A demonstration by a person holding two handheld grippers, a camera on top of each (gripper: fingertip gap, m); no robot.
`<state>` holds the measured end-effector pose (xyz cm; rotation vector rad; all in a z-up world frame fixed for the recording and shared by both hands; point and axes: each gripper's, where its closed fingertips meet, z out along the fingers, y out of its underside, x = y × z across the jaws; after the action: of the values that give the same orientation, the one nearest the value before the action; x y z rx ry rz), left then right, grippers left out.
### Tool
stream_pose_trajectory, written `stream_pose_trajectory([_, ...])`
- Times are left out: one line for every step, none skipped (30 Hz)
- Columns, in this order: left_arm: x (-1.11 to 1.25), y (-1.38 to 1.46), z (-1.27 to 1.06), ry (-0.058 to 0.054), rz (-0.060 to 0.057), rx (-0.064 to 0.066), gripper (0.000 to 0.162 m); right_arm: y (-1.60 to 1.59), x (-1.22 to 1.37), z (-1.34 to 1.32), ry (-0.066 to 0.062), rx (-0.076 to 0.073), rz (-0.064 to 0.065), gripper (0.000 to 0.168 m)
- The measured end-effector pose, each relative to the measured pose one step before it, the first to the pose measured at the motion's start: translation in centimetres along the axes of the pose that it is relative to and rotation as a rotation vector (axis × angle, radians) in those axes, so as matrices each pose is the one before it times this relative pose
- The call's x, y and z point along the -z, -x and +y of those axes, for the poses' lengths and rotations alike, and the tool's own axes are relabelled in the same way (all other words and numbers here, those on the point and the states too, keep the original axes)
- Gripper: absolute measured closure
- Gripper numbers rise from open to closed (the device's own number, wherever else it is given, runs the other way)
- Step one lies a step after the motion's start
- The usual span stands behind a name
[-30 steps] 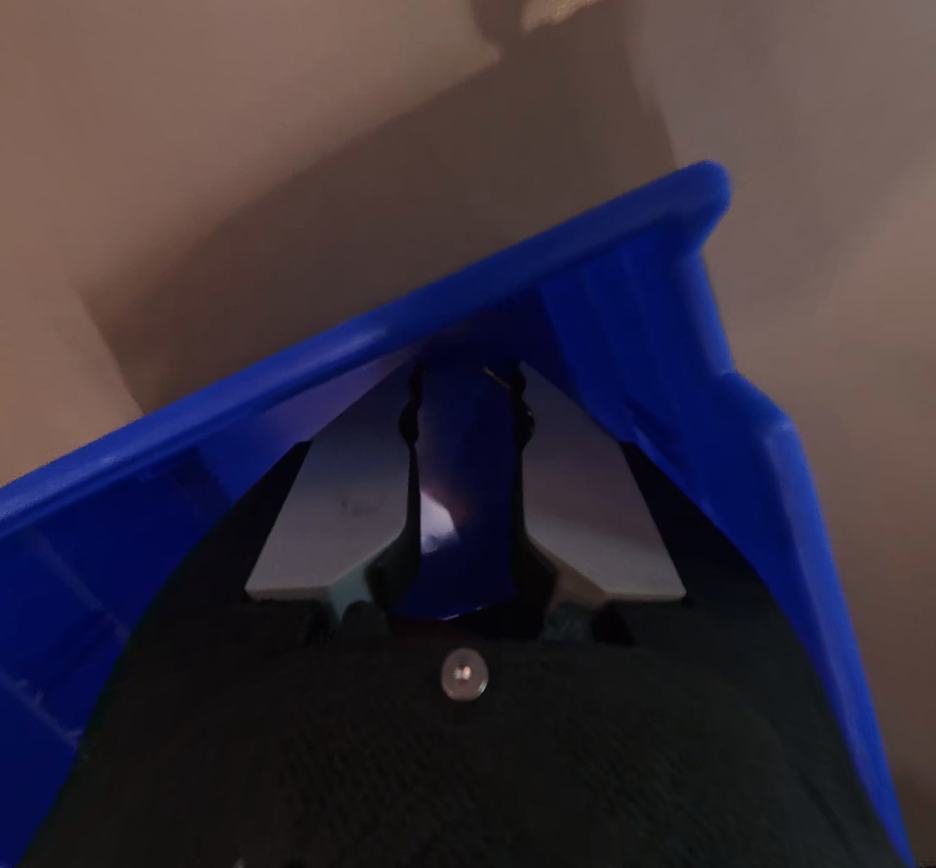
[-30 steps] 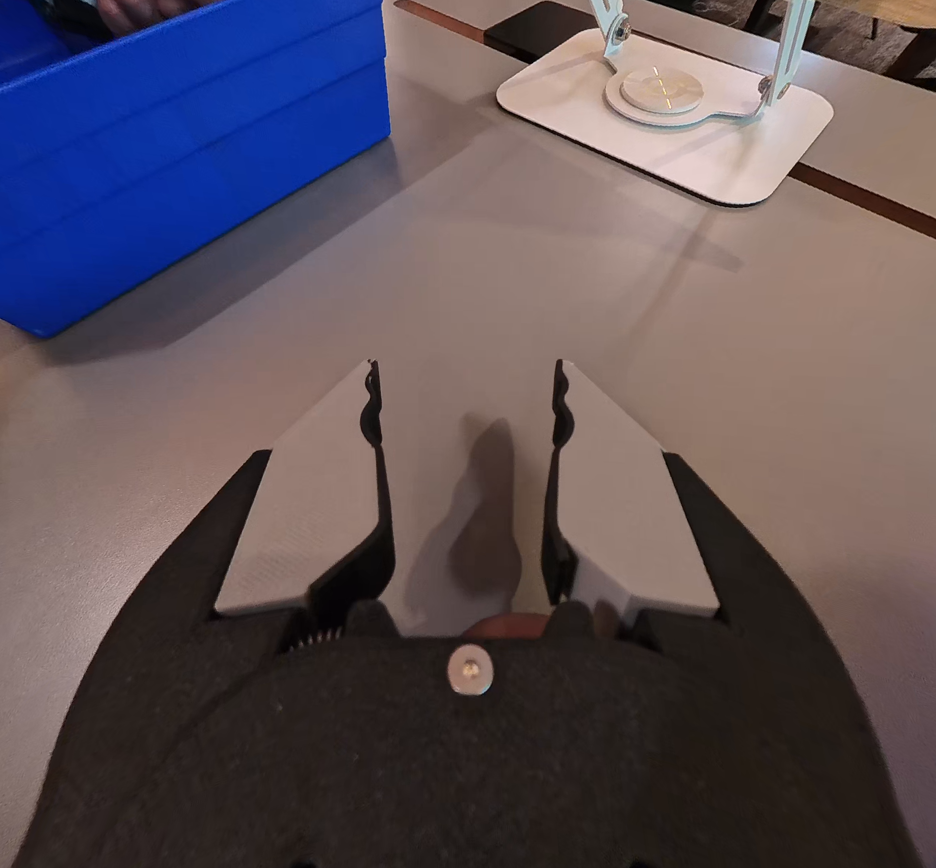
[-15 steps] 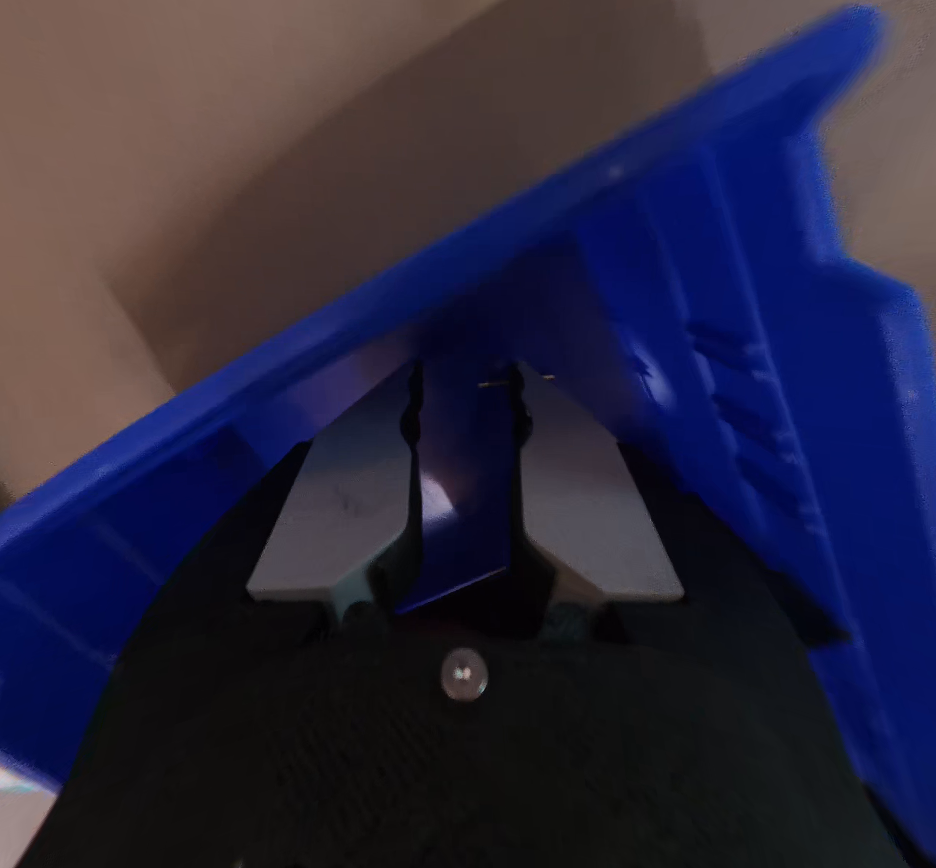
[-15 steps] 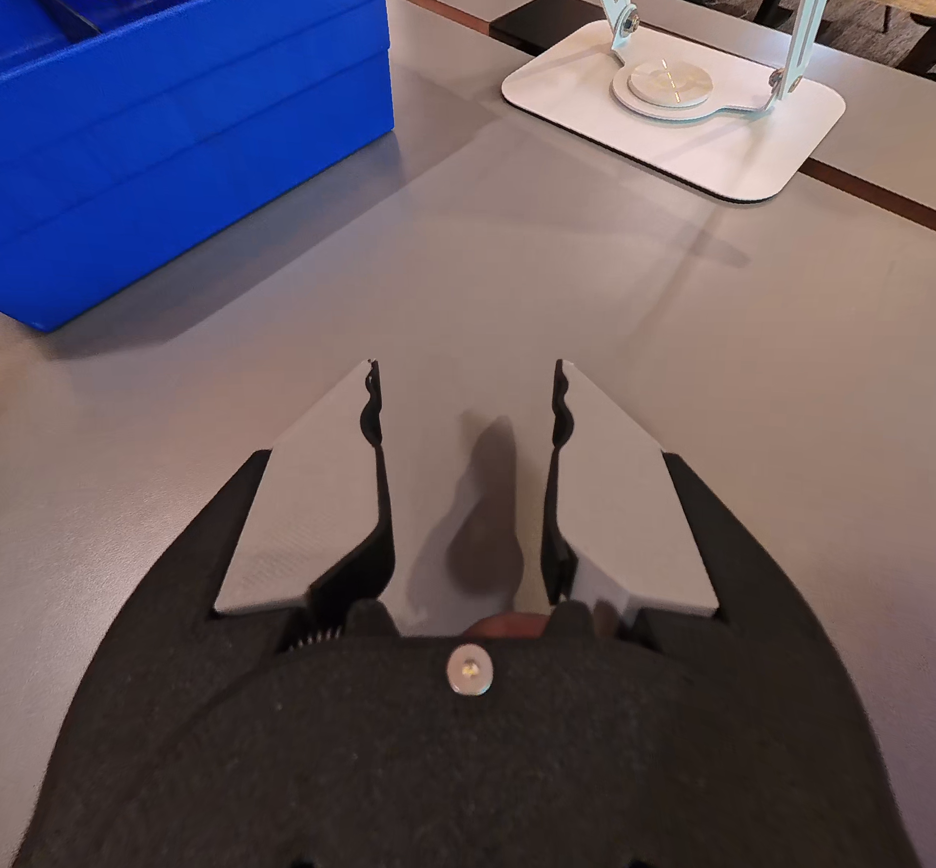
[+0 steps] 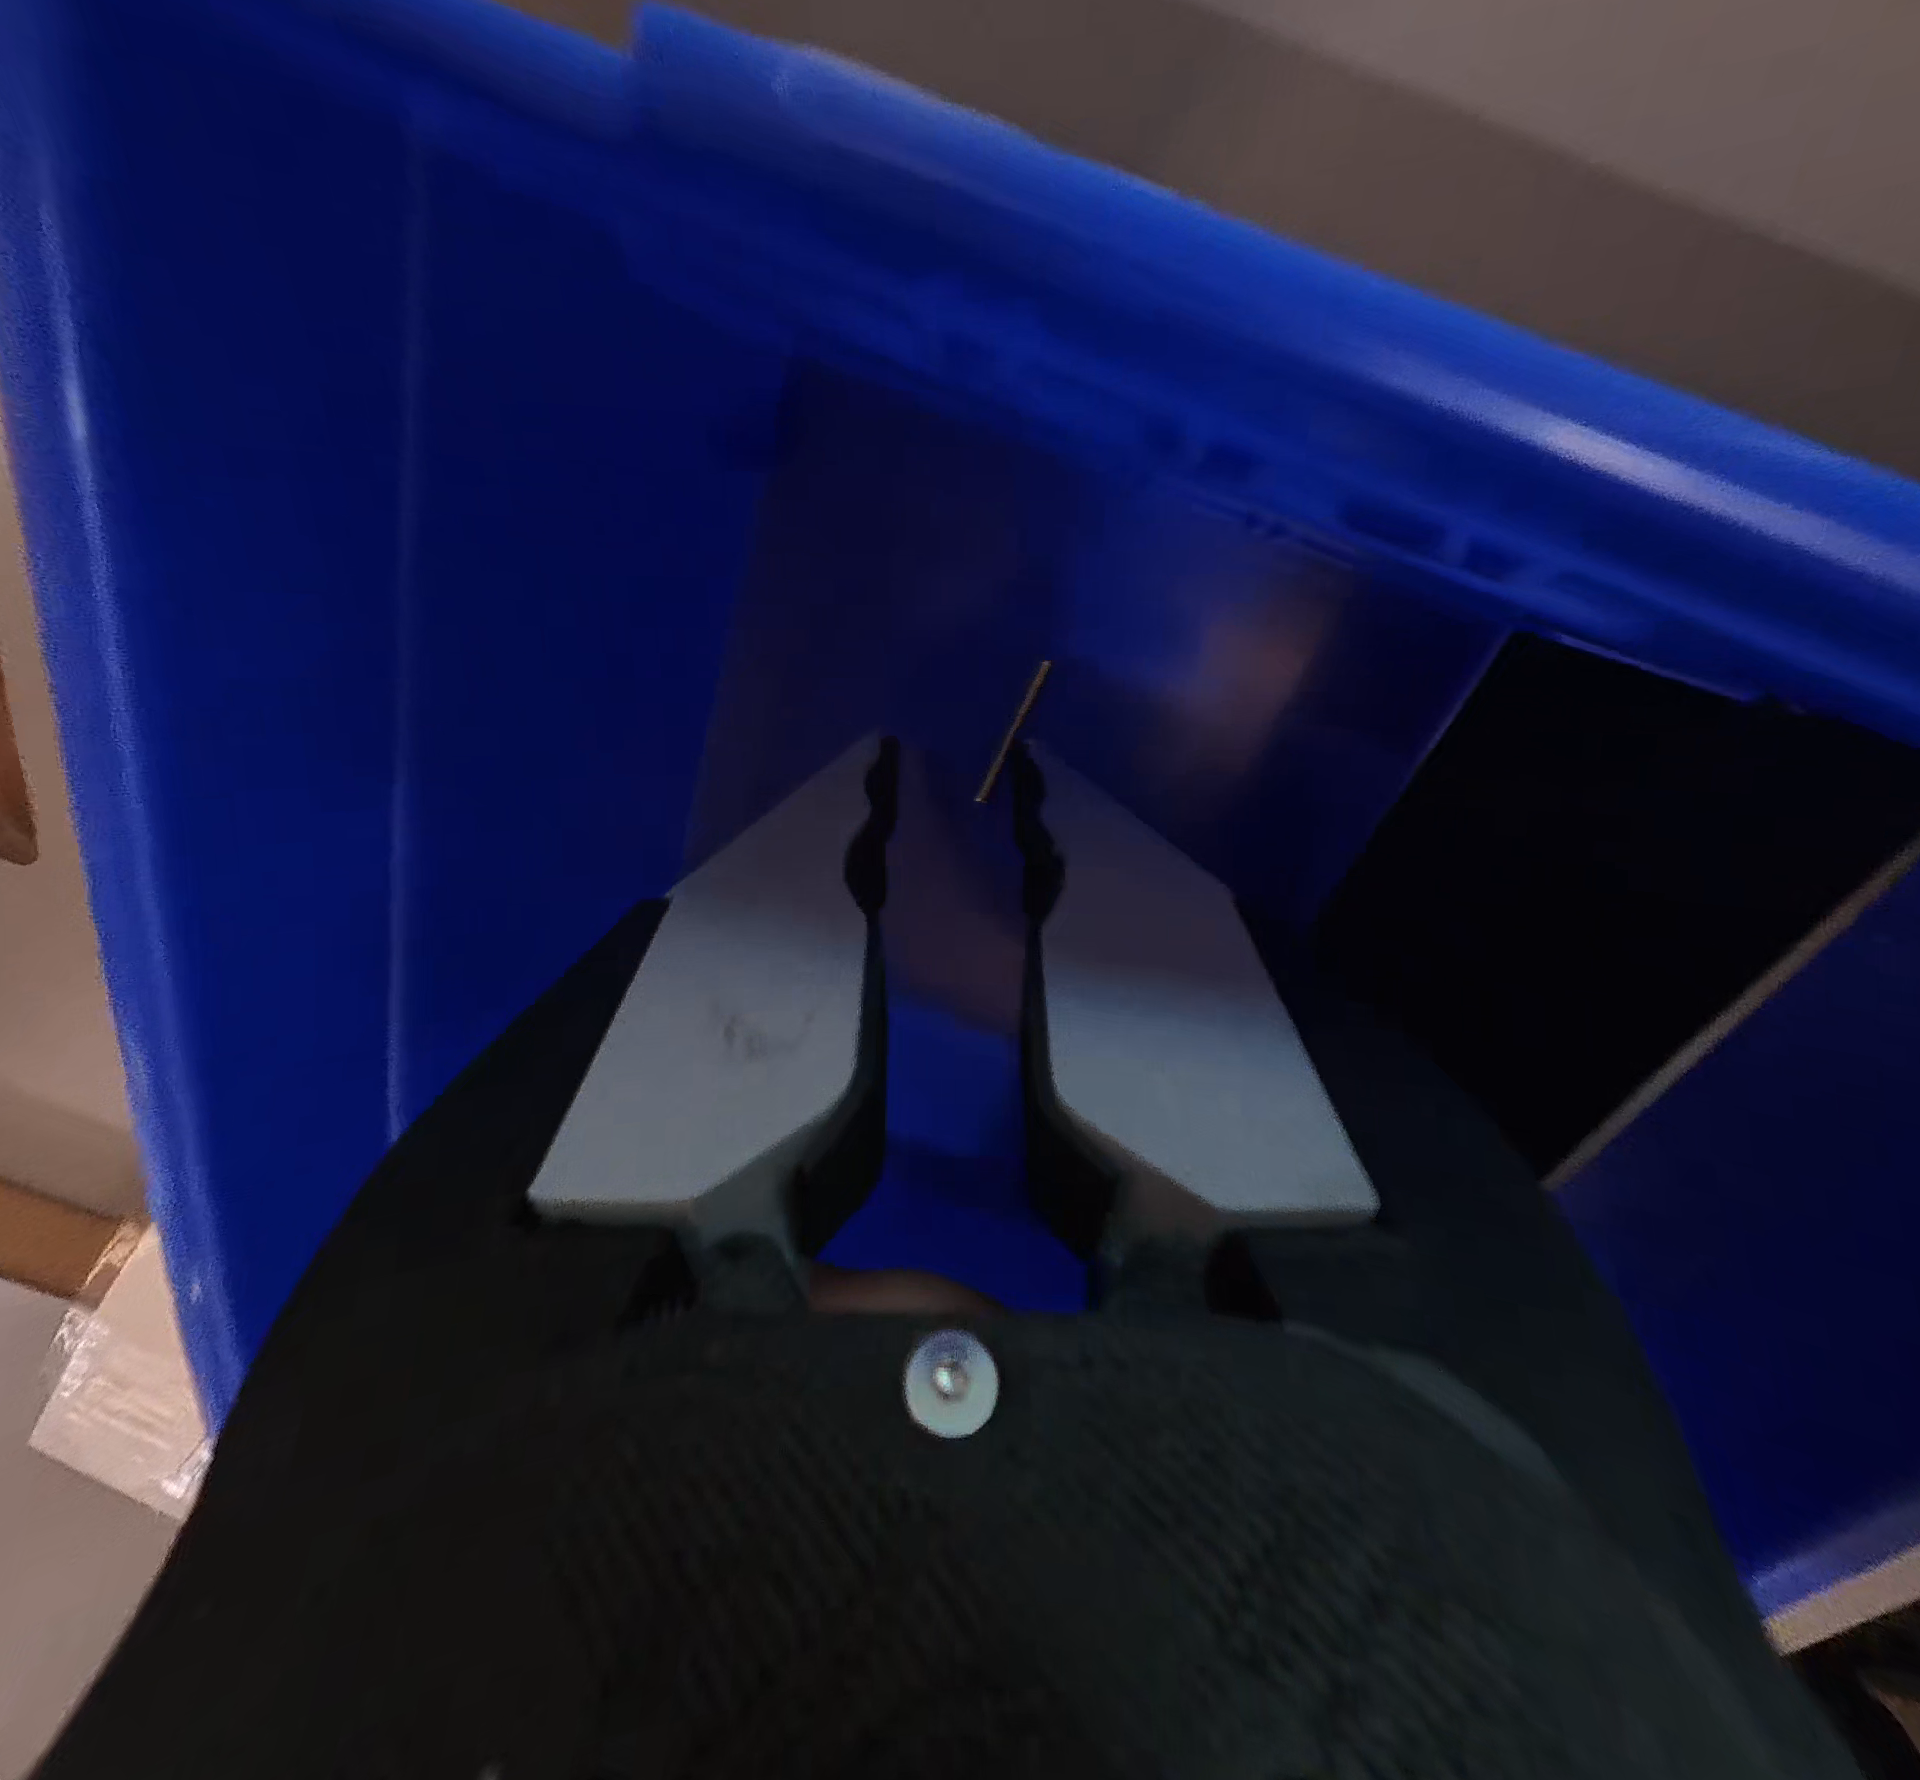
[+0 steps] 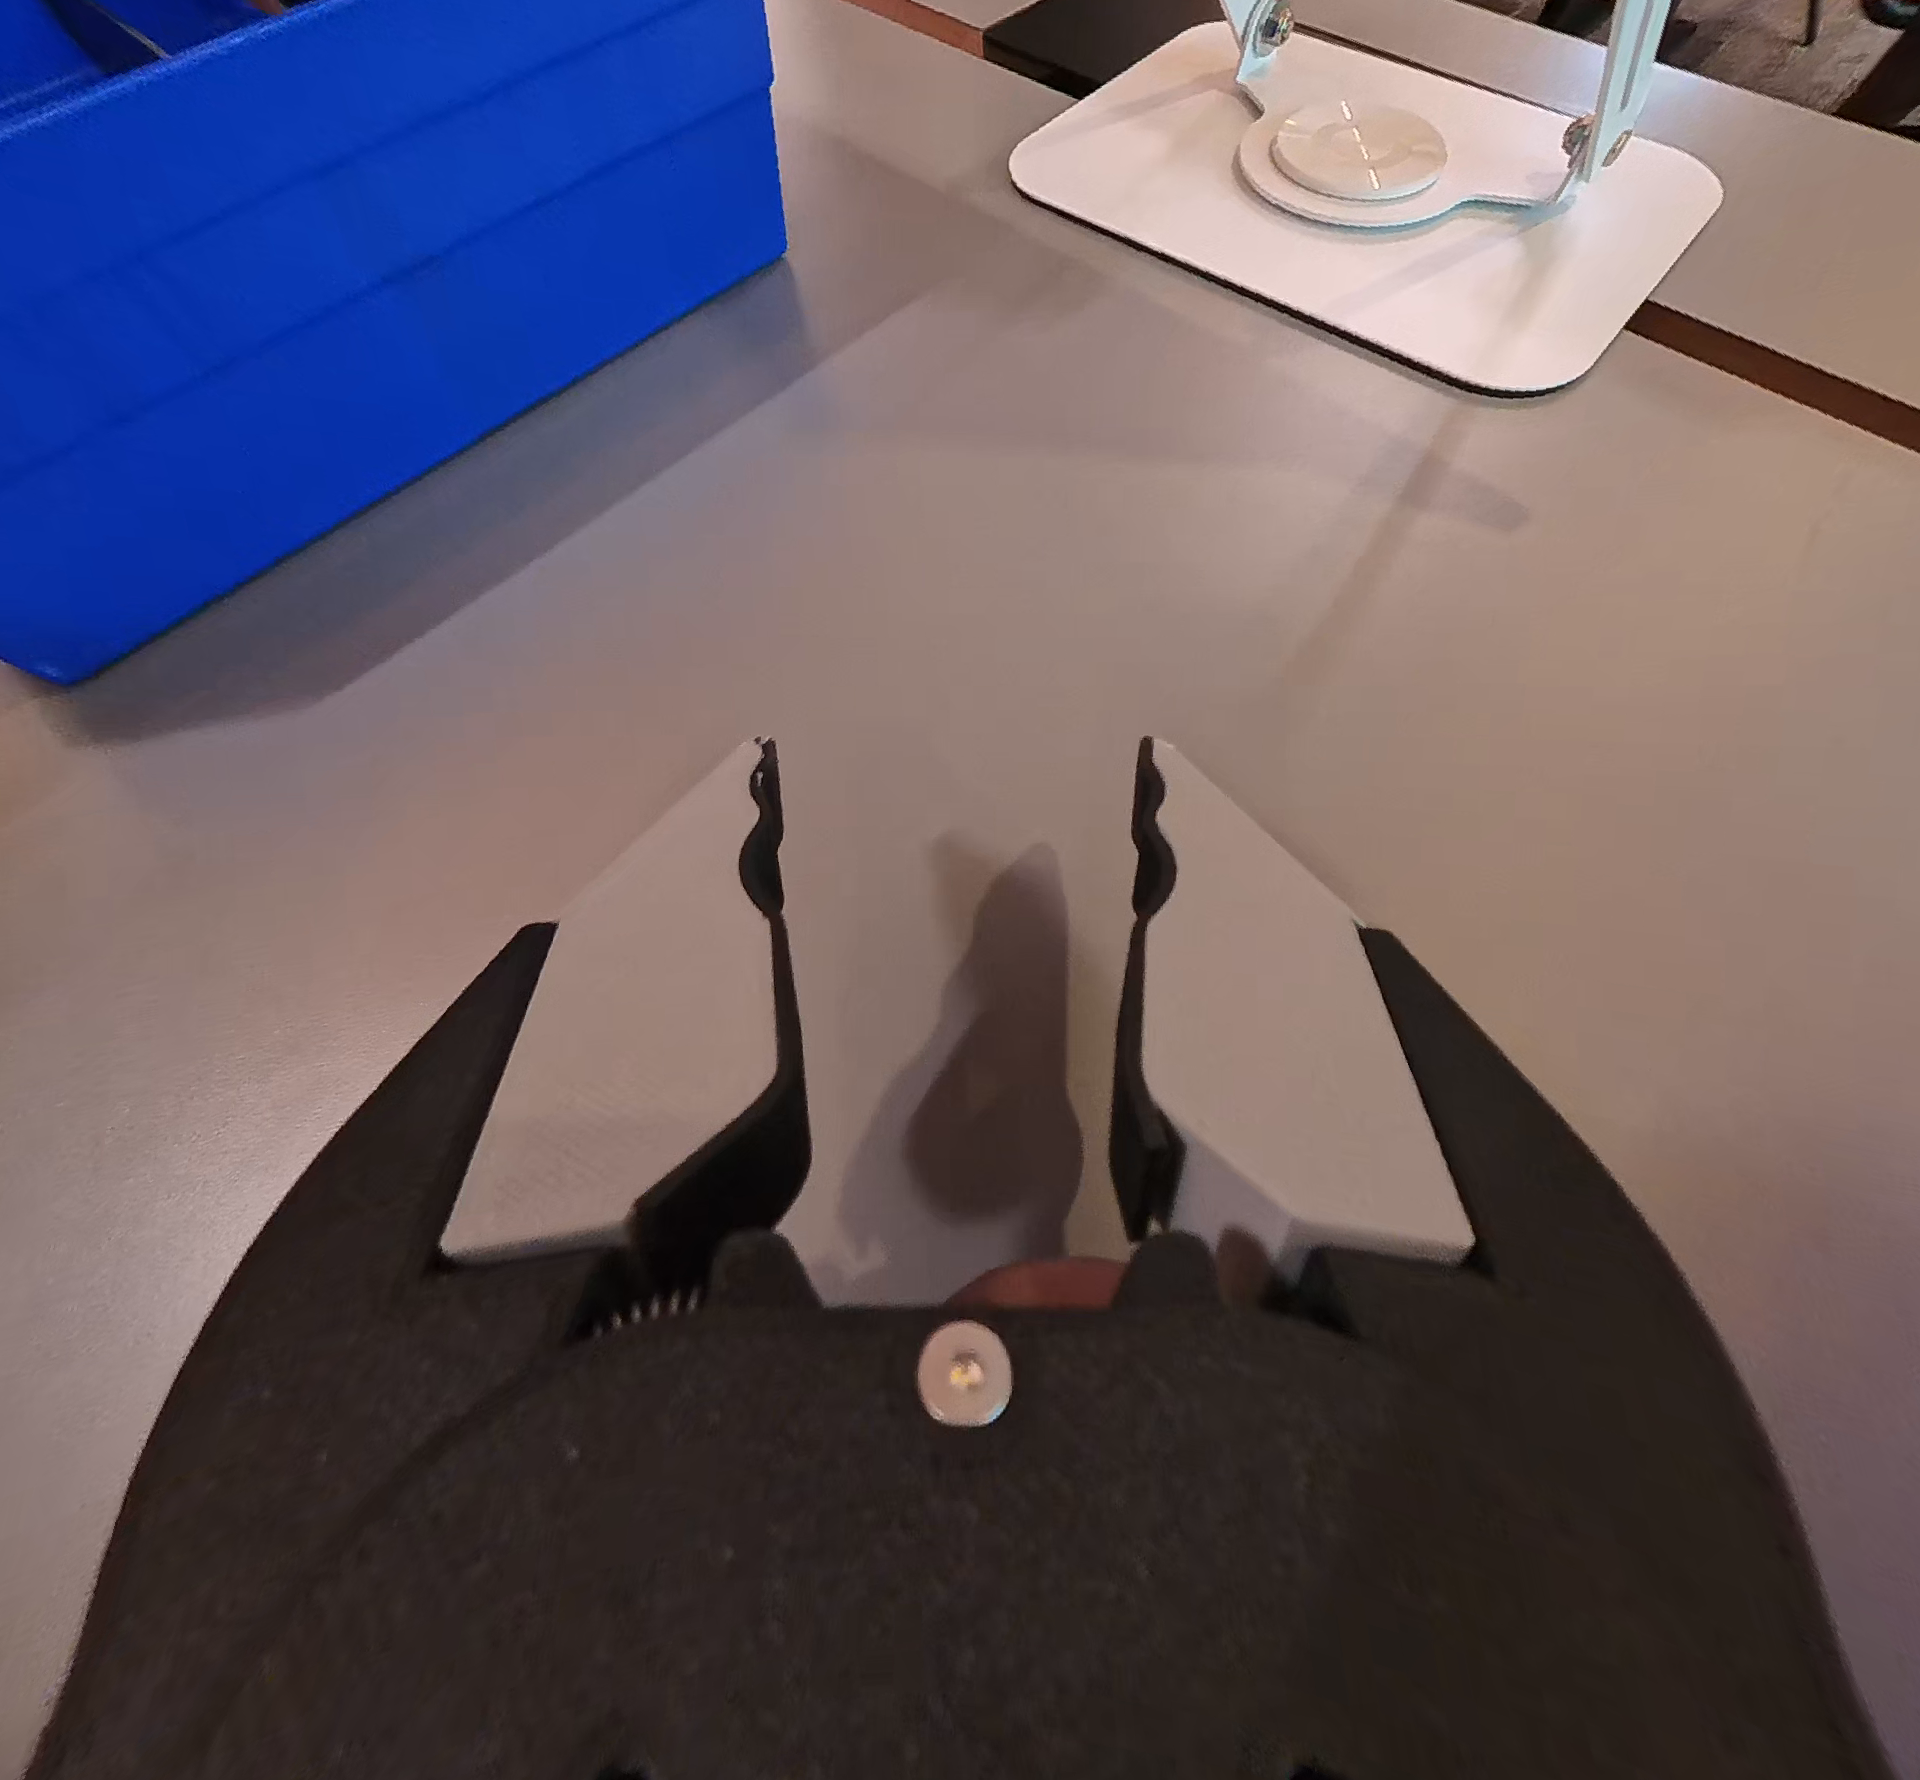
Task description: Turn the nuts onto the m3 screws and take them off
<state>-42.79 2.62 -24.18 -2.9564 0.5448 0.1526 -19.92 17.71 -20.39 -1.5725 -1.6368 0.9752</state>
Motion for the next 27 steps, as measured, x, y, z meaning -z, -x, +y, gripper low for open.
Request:
stream_pose_trajectory([-0.006, -0.374, 0.010, -0.0032, 0.0237, -0.0014, 0.141, -0.047, 0.013, 0.003, -0.0001, -0.0023, -0.0005, 0.103])
stream_pose_trajectory([0.014, -0.202, 0.074, 0.0004, 0.0130, 0.0007, 0.140, -0.014, -0.016, 0.004, 0.0004, -0.0019, -0.0017, 0.103])
stream_pose_trajectory([0.022, -0.100, 0.097, -0.0002, 0.0063, -0.0006, 0.140, 0.030, -0.020, 0.019, 0.0009, -0.0008, -0.0026, 0.103])
stream_pose_trajectory([-0.004, -0.171, 0.022, -0.0042, 0.0089, -0.0024, 0.140, 0.060, -0.039, 0.030, 0.0017, 0.0003, -0.0033, 0.103])
stream_pose_trajectory([-0.123, -0.104, 0.052, -0.0012, 0.0016, -0.0050, 0.140, 0.072, -0.039, 0.034, 0.0021, 0.0014, -0.0025, 0.103])
stream_pose_trajectory([-0.200, 0.120, 0.184, 0.0098, -0.0110, -0.0080, 0.140, 0.079, -0.030, 0.025, 0.0016, 0.0020, -0.0019, 0.103])
stream_pose_trajectory([0.014, 0.296, -0.404, -0.0258, -0.0158, 0.0038, 0.144, 0.079, -0.032, 0.020, 0.0013, 0.0021, -0.0019, 0.103])
stream_pose_trajectory([-0.094, 0.270, -0.052, 0.0006, -0.0119, 0.0005, 0.148, 0.070, -0.008, 0.006, 0.0008, 0.0018, -0.0017, 0.103])
stream_pose_trajectory([-0.054, -0.086, -0.175, -0.0105, 0.0095, 0.0044, 0.154, 0.052, 0.002, -0.006, 0.0002, 0.0014, -0.0008, 0.103])
stream_pose_trajectory([-0.051, -0.124, -0.112, -0.0066, 0.0109, 0.0000, 0.158, 0.002, 0.024, -0.010, -0.0002, 0.0012, 0.0008, 0.103])
stream_pose_trajectory([-0.004, 0.037, -0.043, -0.0039, -0.0008, -0.0058, 0.159, -0.034, 0.022, -0.019, -0.0009, 0.0005, 0.0016, 0.103])
stream_pose_trajectory([0.001, -0.019, -0.002, -0.0002, 0.0026, -0.0057, 0.159, -0.057, 0.036, -0.029, -0.0014, -0.0011, 0.0013, 0.103])
stream_pose_trajectory([-0.004, -0.030, 0.005, 0.0013, 0.0041, -0.0018, 0.159, -0.059, 0.024, -0.025, -0.0013, -0.0026, 0.0007, 0.103])
stream_pose_trajectory([0.012, -0.010, 0.010, 0.0033, 0.0036, 0.0040, 0.160, -0.045, 0.025, -0.022, -0.0011, -0.0028, -0.0002, 0.103])
stream_pose_trajectory([0.000, -0.010, 0.017, 0.0035, 0.0022, -0.0042, 0.160, -0.051, 0.001, -0.009, -0.0006, -0.0018, 0.0003, 0.103])
stream_pose_trajectory([0.005, 0.003, 0.004, 0.0027, -0.0032, -0.0137, 0.161, -0.021, -0.008, 0.011, 0.0006, -0.0003, 0.0002, 0.103])
stream_pose_trajectory([0.015, -0.008, -0.001, 0.0018, -0.0053, -0.0147, 0.161, -0.015, -0.028, 0.035, 0.0018, 0.0010, 0.0003, 0.103])
stream_pose_trajectory([0.012, -0.036, 0.025, 0.0024, -0.0047, -0.0101, 0.161, -0.007, -0.031, 0.060, 0.0019, 0.0015, 0.0009, 0.103])
stream_pose_trajectory([0.034, -0.175, 0.112, 0.0068, 0.0051, -0.0053, 0.161, 0.009, -0.037, 0.042, 0.0017, 0.0014, 0.0005, 0.103])
stream_pose_trajectory([0.055, -0.130, 0.199, 0.0100, 0.0043, -0.0003, 0.160, -0.012, -0.024, 0.034, 0.0013, 0.0010, 0.0009, 0.103])
stream_pose_trajectory([0.068, 0.008, 0.203, 0.0071, -0.0049, 0.0003, 0.160, -0.009, 0.008, 0.006, 0.0001, 0.0007, 0.0011, 0.103])
stream_pose_trajectory([0.110, 0.010, 0.219, 0.0055, -0.0052, 0.0014, 0.160, -0.032, 0.018, -0.029, -0.0016, 0.0000, 0.0010, 0.103])
stream_pose_trajectory([0.184, 0.044, 0.160, 0.0008, -0.0061, 0.0053, 0.160, -0.012, 0.050, -0.063, -0.0023, -0.0006, 0.0001, 0.103])
stream_pose_trajectory([0.293, 0.074, 0.072, -0.0047, -0.0071, 0.0069, 0.160, -0.002, 0.058, -0.078, -0.0031, -0.0008, -0.0005, 0.103])
stream_pose_trajectory([0.391, 0.032, 0.025, -0.0082, -0.0044, 0.0086, 0.160, 0.006, 0.062, -0.079, -0.0035, -0.0003, 0.0002, 0.103])
stream_pose_trajectory([0.460, 0.085, -0.037, -0.0113, -0.0077, 0.0083, 0.161, -0.017, 0.027, -0.038, -0.0020, 0.0005, 0.0012, 0.104])
stream_pose_trajectory([0.500, 0.043, -0.037, -0.0108, -0.0069, 0.0077, 0.161, -0.005, -0.009, 0.016, 0.0009, 0.0013, 0.0011, 0.103])
